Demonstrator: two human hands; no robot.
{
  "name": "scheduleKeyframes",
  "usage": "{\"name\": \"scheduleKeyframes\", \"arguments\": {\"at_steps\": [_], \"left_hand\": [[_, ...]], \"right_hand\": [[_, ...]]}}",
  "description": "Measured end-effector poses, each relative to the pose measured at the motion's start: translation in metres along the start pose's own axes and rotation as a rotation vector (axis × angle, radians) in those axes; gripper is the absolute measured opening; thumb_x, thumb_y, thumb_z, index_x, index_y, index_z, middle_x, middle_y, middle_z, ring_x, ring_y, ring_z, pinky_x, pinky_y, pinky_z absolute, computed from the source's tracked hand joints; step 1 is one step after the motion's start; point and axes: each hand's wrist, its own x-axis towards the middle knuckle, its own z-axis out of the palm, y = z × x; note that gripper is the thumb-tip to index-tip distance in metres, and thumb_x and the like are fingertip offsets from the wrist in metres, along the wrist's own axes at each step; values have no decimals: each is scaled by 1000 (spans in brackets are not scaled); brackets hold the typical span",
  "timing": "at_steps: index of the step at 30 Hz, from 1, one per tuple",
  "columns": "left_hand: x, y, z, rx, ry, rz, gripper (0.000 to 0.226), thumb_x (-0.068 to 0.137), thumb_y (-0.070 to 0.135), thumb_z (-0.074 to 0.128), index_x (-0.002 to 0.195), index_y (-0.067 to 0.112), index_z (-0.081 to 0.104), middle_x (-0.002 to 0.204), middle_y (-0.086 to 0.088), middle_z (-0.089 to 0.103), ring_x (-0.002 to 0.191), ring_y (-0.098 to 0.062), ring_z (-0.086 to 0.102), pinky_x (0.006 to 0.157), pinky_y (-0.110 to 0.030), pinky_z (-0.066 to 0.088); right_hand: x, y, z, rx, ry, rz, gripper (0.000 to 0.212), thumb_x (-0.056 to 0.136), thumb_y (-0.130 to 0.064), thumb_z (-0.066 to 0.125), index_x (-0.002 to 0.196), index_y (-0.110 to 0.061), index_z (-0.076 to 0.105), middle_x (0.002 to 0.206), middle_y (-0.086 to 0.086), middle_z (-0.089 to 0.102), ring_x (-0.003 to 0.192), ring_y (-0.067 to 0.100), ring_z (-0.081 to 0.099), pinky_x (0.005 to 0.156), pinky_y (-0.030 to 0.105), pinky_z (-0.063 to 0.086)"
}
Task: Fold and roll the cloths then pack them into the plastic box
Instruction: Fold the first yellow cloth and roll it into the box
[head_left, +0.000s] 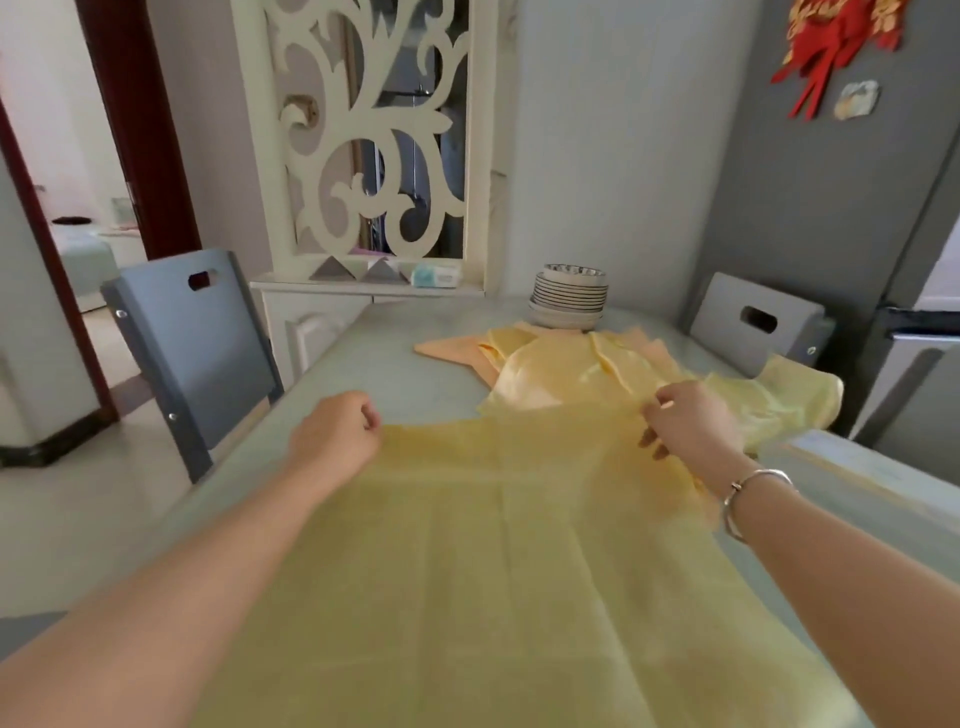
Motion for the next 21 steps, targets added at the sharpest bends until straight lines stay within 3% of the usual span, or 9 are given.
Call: {"name": "scheduleKeyframes", "arguments": {"at_steps": [1, 2, 4, 5, 7, 11, 14, 17, 21], "left_hand": [[4, -1, 3, -73, -23, 2, 15, 81, 18, 63, 91, 28, 61, 102, -2, 69, 96, -26, 64, 78, -31, 49], [5, -1, 5, -123, -96, -18, 35, 84, 20, 64, 117, 25, 56, 119, -7, 63, 108, -28, 60, 87, -33, 48], [1, -2, 11, -152, -264, -56, 77, 88, 28, 63, 150, 23, 16, 144, -12, 42, 127, -30, 47, 101, -35, 39], [-4, -2, 13, -151, -303, -53, 85, 89, 31, 62, 151, 26, 4, 149, -11, 35, 131, -29, 42, 104, -33, 36], [-21, -3, 17, -157, -326, 6, 82, 90, 34, 60, 151, 29, 6, 152, -7, 32, 134, -24, 40, 104, -27, 32], [-68, 4, 20, -205, -424, 172, 57, 92, 38, 56, 144, 27, 35, 153, 5, 29, 139, -13, 31, 112, -22, 22], [-101, 11, 22, -145, -480, 239, 52, 91, 48, 50, 139, 29, 43, 154, 8, 27, 142, -13, 25, 118, -33, 18], [-128, 11, 23, 87, -499, 312, 60, 90, 63, 36, 145, 39, 29, 157, 14, 14, 146, -13, 8, 119, -42, 6], [-141, 12, 25, 314, -483, 316, 67, 89, 70, 18, 149, 42, 7, 157, 16, -4, 146, -14, -5, 117, -47, 1]], "right_hand": [[3, -3, 5, 111, 6, 8, 16, 84, -15, 51, 94, -16, 63, 67, -1, 71, 59, 19, 69, 67, 36, 56], [6, -6, 9, 190, 12, 8, 24, 85, -16, 53, 106, -17, 62, 79, 2, 72, 69, 21, 70, 68, 38, 56], [3, -10, 19, 223, -48, -5, 53, 88, -19, 58, 138, -19, 40, 116, 6, 64, 104, 25, 63, 69, 31, 52], [-2, -10, 25, 220, -101, -25, 67, 89, -21, 60, 146, -21, 26, 132, 9, 54, 118, 26, 54, 76, 29, 48], [-21, -8, 34, 198, -144, -107, 73, 89, -21, 60, 148, -26, 16, 142, 8, 44, 129, 23, 45, 88, 29, 43], [-81, -1, 35, 83, -152, -337, 50, 87, -20, 61, 132, -26, 40, 127, -4, 57, 119, 10, 52, 84, 15, 35], [-131, -6, 28, -13, -236, -479, 39, 85, -22, 65, 121, -25, 52, 113, -12, 59, 110, 4, 52, 80, 4, 31], [-174, -9, 21, -65, -428, -477, 50, 79, -45, 67, 123, -35, 47, 114, -18, 54, 109, 2, 46, 94, 21, 39], [-213, -14, 19, -202, -576, -561, 77, 62, -75, 61, 128, -51, 30, 127, -27, 43, 119, -1, 40, 103, 27, 35]]}}
